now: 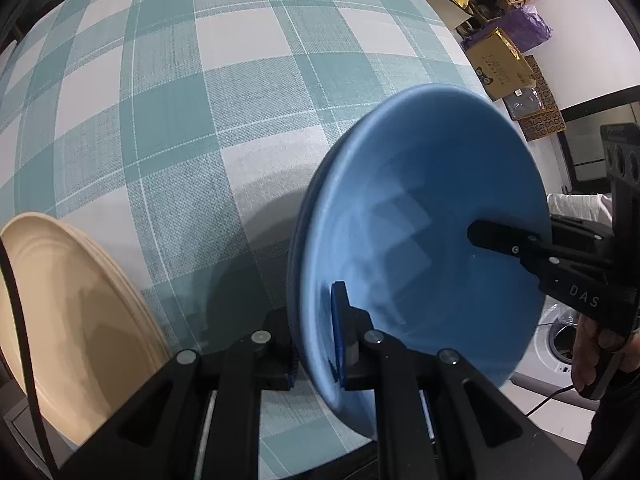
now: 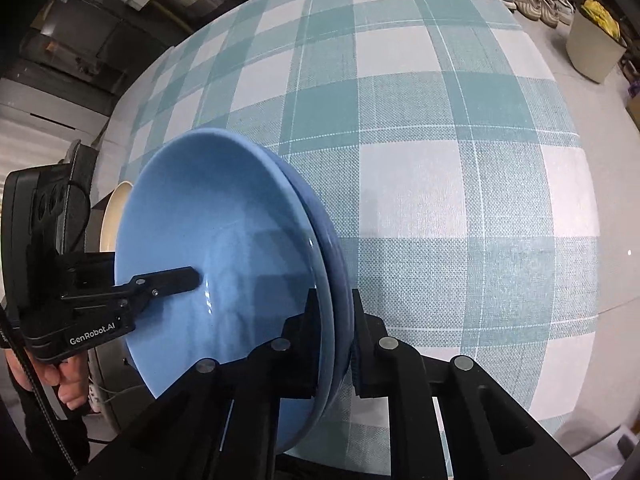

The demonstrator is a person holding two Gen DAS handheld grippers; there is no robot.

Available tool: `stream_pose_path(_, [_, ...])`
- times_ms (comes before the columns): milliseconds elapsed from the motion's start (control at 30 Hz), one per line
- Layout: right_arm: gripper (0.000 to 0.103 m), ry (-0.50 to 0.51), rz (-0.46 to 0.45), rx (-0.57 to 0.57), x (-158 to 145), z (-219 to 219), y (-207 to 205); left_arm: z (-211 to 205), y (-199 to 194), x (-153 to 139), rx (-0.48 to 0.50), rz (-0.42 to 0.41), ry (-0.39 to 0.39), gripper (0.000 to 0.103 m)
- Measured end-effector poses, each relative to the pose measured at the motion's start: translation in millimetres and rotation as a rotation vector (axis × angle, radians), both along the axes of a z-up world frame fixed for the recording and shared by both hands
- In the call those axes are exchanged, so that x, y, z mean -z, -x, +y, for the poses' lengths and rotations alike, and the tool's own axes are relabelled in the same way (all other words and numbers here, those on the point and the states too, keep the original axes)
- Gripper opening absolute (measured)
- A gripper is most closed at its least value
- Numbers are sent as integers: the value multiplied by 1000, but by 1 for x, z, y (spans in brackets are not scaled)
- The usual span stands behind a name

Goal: Organize plates and bowls
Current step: 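Lift the blue bowl stack off the table with both tools, then carry the blue bowl stack with both tools over the cream plates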

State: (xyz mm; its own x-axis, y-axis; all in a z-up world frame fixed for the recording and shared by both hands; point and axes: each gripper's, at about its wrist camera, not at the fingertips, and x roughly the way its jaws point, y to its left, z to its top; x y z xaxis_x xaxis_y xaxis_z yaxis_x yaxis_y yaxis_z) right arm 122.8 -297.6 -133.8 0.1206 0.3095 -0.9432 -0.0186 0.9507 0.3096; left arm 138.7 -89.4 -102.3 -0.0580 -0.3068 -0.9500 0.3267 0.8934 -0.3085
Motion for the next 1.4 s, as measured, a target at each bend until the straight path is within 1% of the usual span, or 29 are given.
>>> stream_pose_path(100, [11,7,-18,-15,-1,2,-1,1,2,3,0,-4,2,11])
stream_pose_path(200, [11,12,-23,-31,-3,2,-1,-2,3,2,25,-8,-12,11])
stream_pose_path(333, [11,22,-16,-45,-4,7,-2,2,1,4,18,38,-1,11])
stream_pose_path(400, [11,19,-1,-48,-4,7,-3,4,0,3,18,44,-4,11])
stream_pose_path(567, [11,11,21,-47,-8,10,-9,9,-1,-5,9,42,-5,11])
stream_pose_path(800, [11,18,18,-69,-31,23,-15,24,-3,-26,-12,23,-2,11])
stream_pose_path(933, [11,30,9,-116,-46,41,-17,45,-6,-42,-61,6,8,10])
stream_pose_path(1000, [11,17,11,-130,-51,50,-20,58,-9,-50,-93,7,16,10])
stream_pose_path(1133, [11,5,-2,-156,-67,75,-30,78,-11,-67,-131,-26,0,10])
stream_pose_path(1233, [11,-3,4,-180,-74,95,-35,96,-8,-72,-173,-45,-25,10])
stream_pose_path(1267, [11,-8,6,-195,-76,105,-37,105,-8,-72,-188,-39,-39,10])
stream_pose_path(1367, [11,-14,15,-225,-76,130,-43,132,-4,-73,-231,-35,-50,10])
stream_pose_path(1400, [11,-16,16,-238,-76,141,-44,144,-3,-73,-262,-31,-40,10])
